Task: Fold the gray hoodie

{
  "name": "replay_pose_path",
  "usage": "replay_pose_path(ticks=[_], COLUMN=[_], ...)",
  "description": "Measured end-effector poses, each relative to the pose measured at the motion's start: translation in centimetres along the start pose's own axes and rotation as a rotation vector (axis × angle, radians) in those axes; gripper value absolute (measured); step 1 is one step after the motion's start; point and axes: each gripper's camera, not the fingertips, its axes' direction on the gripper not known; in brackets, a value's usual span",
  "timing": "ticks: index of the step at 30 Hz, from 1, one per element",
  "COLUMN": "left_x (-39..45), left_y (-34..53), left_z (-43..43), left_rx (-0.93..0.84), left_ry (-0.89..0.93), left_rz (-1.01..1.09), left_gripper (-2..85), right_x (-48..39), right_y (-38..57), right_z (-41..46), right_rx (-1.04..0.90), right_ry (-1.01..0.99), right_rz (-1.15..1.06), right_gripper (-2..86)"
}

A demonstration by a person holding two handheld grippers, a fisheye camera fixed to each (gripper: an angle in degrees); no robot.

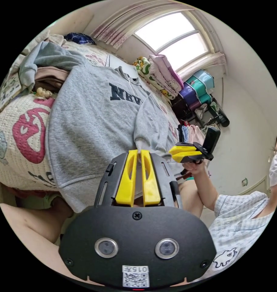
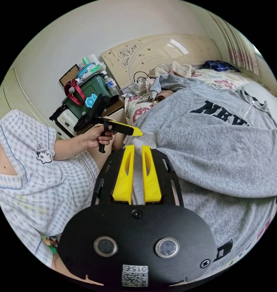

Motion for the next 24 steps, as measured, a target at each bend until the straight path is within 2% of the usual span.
replay_pose_path(ticks=[2,4,9,11,13,16,21,24], left_x=[1.0,2.7,6.1,6.4,6.2,5.8,5.3,5.3], left_y=[0.5,0.7,-0.9,-2.1,-4.0,-6.1,-8.3,-9.1], left_z=[-0.7,-1.2,1.1,2.9,6.0,9.7,14.2,15.8], left_rx=[0.027,0.042,0.006,-0.005,-0.036,-0.073,-0.139,-0.177], left_ry=[-0.111,-0.179,-0.185,-0.155,-0.123,-0.108,-0.101,-0.101], left_rz=[0.025,0.085,0.194,0.189,0.166,0.135,0.089,0.088], left_gripper=[2.9,5.3,6.3,7.4,8.0,8.5,6.6,3.6], right_x=[1.6,3.8,9.2,10.1,8.3,5.7,6.7,8.1], right_y=[-0.9,-1.6,-2.8,-3.9,-6.6,-10.0,-15.7,-19.5], right_z=[-1.3,-3.4,-5.1,-4.1,-1.8,4.1,15.2,21.0], right_rx=[-0.034,-0.016,0.075,0.102,0.08,-0.044,-0.226,-0.312], right_ry=[-0.004,0.081,0.281,0.226,0.128,0.186,0.3,0.414], right_rz=[0.006,0.047,0.228,0.195,0.014,-0.146,-0.214,-0.213], right_gripper=[5.3,5.6,6.6,8.0,10.3,11.8,10.4,2.5])
